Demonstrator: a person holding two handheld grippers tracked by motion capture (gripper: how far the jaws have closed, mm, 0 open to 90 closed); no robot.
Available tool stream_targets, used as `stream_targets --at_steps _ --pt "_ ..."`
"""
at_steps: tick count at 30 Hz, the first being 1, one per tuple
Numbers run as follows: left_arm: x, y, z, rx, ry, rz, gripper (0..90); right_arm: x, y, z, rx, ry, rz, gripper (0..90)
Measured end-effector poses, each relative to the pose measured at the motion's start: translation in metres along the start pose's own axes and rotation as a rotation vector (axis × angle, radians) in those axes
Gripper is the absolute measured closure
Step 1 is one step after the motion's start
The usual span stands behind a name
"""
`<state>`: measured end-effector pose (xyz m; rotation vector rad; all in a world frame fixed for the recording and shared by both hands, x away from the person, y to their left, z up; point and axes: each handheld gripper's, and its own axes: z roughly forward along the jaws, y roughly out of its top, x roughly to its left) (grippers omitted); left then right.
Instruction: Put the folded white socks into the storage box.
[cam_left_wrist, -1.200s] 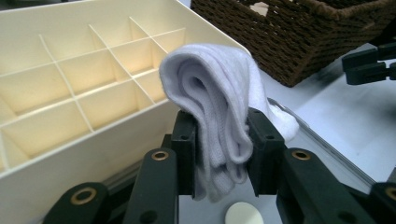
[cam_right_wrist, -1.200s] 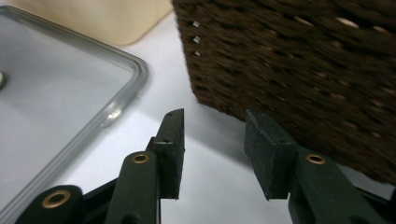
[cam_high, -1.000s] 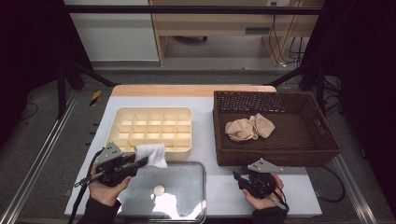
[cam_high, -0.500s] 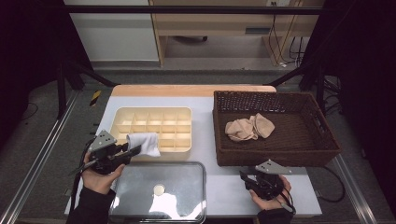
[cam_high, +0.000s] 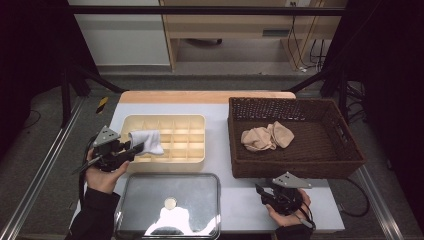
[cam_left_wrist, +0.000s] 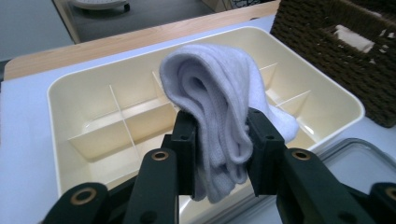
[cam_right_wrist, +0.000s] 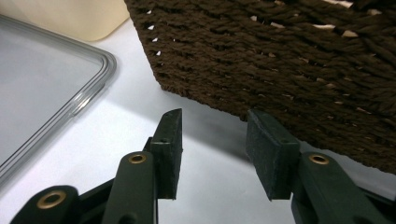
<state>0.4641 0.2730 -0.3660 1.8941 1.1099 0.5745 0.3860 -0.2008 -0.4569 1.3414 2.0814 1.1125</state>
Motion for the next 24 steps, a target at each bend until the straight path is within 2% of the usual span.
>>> stream_targets --at_steps 5,11,16,19,24 --pt "0.010 -0.004 0.008 0.038 0.029 -0.001 67.1 -0.001 0.000 0.000 0.000 0.003 -0.004 57.2" --pt "0.027 -0.016 0.011 0.086 0.062 -0.022 67.2 -0.001 0.000 0.001 0.007 0.003 -0.004 57.5" --pt "0.037 -0.023 0.012 0.129 0.097 -0.012 67.2 -0.001 0.000 0.002 0.012 0.005 -0.004 57.6" --pt "0.039 -0.027 0.014 0.156 0.096 0.000 67.2 -0.002 0.000 0.002 0.014 0.004 -0.006 57.6" --pt "0.034 -0.028 0.019 0.191 0.084 0.035 67.3 -0.001 0.000 0.003 0.016 0.005 -0.006 57.5"
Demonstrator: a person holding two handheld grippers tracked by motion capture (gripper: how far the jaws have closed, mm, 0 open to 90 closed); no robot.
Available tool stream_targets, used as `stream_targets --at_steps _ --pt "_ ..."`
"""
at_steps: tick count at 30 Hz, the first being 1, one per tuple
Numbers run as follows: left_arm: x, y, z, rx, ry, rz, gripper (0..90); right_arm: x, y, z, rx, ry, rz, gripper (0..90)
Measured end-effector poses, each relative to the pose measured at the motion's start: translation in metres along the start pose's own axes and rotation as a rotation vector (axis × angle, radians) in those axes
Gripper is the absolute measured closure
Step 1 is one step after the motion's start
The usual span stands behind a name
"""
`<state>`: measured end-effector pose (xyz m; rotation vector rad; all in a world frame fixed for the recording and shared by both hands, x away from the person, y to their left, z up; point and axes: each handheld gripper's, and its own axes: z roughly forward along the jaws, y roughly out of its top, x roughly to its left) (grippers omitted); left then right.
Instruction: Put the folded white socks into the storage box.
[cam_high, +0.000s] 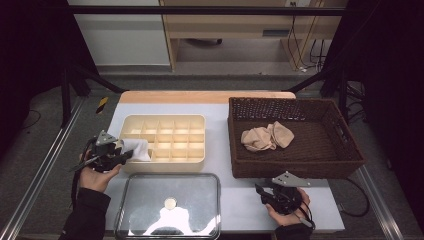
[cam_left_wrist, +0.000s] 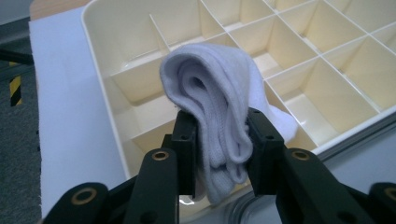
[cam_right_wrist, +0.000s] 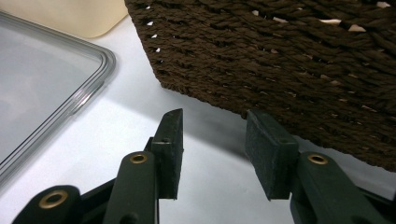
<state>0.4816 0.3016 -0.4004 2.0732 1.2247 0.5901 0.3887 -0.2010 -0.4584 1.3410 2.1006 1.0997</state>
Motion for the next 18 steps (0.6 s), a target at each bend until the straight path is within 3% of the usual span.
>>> stream_targets --at_steps 6,11,18 --pt "-0.010 0.005 0.007 0.059 -0.030 0.036 67.4 0.000 0.000 0.000 0.000 0.006 0.002 57.2" --pt "-0.016 0.010 0.012 0.098 -0.038 0.038 67.4 0.000 0.000 0.001 0.000 0.012 0.004 57.1" --pt "-0.019 0.010 0.020 0.120 -0.022 0.000 67.7 0.001 0.000 0.002 0.004 0.018 0.002 57.0"
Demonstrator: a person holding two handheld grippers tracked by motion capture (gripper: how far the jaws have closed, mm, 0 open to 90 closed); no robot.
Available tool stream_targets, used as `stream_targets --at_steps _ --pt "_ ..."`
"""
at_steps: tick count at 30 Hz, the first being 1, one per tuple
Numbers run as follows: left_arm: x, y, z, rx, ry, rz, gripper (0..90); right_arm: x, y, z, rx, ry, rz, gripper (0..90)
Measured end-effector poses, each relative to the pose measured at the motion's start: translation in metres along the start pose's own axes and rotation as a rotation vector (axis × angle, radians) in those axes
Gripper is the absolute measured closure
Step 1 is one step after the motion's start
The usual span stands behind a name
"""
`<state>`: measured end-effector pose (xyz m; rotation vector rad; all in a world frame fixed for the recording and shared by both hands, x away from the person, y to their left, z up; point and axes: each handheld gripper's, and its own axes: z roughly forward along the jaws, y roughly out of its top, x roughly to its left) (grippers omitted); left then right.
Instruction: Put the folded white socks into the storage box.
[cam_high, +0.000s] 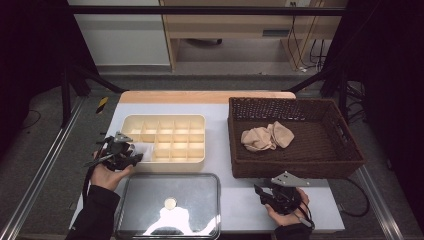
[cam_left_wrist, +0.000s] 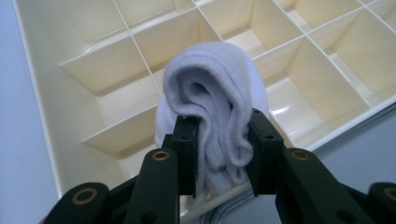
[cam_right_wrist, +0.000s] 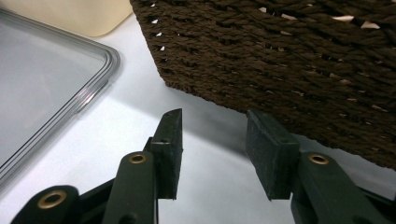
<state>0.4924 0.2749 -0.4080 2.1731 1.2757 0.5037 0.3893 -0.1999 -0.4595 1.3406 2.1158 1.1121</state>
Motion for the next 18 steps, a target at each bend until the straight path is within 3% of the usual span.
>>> stream_targets --at_steps 3,6,18 --pt "0.001 0.000 0.001 0.007 -0.004 -0.005 68.5 0.000 0.000 0.000 0.002 0.001 0.000 57.1" --pt "-0.001 0.003 0.003 0.027 0.013 0.017 68.9 0.000 -0.001 0.001 0.003 0.002 0.000 57.1" --pt "-0.002 0.007 0.012 0.053 -0.012 0.020 69.0 0.002 -0.001 0.002 0.008 0.009 -0.001 57.3"
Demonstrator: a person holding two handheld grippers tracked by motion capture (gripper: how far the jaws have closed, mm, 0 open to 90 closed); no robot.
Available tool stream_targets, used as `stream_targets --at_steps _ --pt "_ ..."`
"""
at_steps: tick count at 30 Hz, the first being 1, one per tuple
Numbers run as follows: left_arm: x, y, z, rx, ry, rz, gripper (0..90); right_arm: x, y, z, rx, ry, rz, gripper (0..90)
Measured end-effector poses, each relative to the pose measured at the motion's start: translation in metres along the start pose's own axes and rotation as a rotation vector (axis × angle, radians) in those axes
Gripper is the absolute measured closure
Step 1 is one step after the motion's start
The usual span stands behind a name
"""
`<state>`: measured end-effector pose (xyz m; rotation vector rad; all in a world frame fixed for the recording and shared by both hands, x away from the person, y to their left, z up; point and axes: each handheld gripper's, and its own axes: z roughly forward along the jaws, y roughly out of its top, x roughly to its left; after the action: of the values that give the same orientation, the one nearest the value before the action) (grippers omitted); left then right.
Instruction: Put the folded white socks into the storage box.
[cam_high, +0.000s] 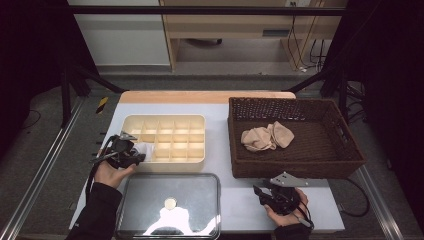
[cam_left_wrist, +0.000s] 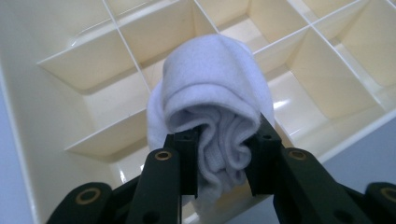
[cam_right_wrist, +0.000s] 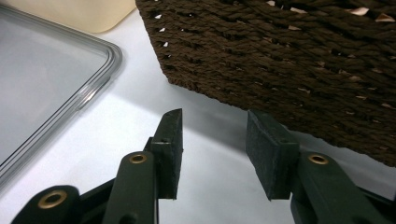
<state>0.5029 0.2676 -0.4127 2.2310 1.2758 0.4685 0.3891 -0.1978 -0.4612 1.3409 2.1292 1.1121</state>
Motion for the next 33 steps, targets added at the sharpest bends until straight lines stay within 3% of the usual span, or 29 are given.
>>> stream_targets --at_steps 3,9,17,20,24,27,31,33 --pt "0.000 0.001 0.003 0.010 -0.012 -0.002 68.9 0.000 0.000 0.001 0.003 0.002 -0.001 57.3" --pt "0.005 -0.001 0.001 -0.018 -0.048 -0.031 66.3 0.000 0.000 0.001 0.004 0.006 -0.004 57.1" --pt "0.006 -0.002 -0.013 -0.099 -0.002 -0.042 39.6 -0.001 -0.001 0.000 0.001 0.005 -0.001 56.9" --pt "0.009 0.000 -0.012 -0.129 0.012 -0.057 34.1 -0.001 -0.001 0.000 0.001 0.007 -0.002 56.7" --pt "0.011 0.005 -0.001 -0.127 0.007 -0.068 31.2 -0.001 -0.001 0.000 0.004 0.007 0.002 56.7" --pt "0.013 0.004 0.008 -0.136 -0.028 -0.082 35.7 -0.001 -0.001 0.000 0.002 0.007 0.000 56.7" --pt "0.011 0.000 0.008 -0.154 -0.051 -0.080 58.2 -0.002 -0.001 0.000 0.002 0.010 0.000 56.7" --pt "0.012 -0.001 0.004 -0.146 -0.057 -0.080 64.9 -0.001 -0.001 0.000 0.004 0.009 0.000 56.7"
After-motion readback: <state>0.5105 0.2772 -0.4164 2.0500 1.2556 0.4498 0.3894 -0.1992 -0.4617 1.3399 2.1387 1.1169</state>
